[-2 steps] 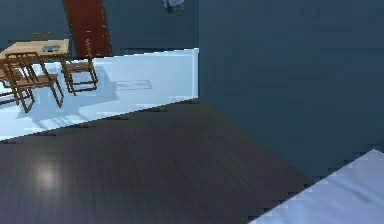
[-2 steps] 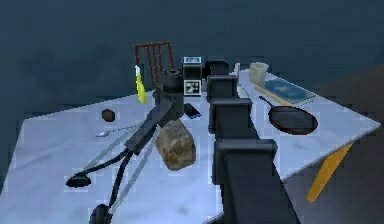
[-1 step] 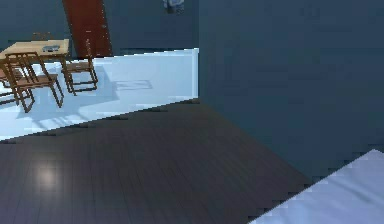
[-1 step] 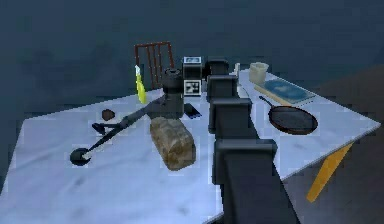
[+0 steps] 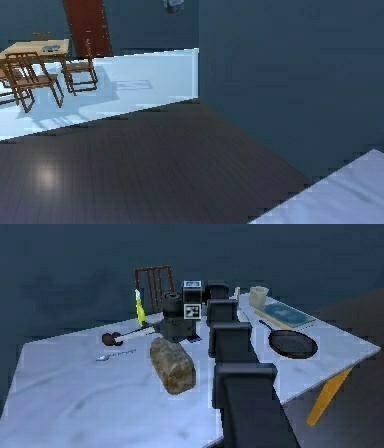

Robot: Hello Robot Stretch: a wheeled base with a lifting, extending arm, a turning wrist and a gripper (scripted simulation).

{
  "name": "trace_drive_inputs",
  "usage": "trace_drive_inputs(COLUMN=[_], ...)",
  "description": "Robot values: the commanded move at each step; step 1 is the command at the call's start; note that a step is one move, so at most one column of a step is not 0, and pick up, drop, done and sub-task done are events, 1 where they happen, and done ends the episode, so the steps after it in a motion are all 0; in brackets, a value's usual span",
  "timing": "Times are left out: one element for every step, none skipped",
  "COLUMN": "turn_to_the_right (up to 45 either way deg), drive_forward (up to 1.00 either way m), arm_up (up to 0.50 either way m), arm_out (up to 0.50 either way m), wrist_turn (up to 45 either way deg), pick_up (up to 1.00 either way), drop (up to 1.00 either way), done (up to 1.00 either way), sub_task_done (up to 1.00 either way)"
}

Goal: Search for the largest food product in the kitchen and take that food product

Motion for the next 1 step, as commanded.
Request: trace_drive_inputs(turn_to_the_right=[0.0], drive_forward=[0.0], arm_up=[0.0], arm_out=[0.0], wrist_turn=[27.0], pick_up=[0.0], drop=[0.0], done=[0.0], sub_task_done=[0.0])
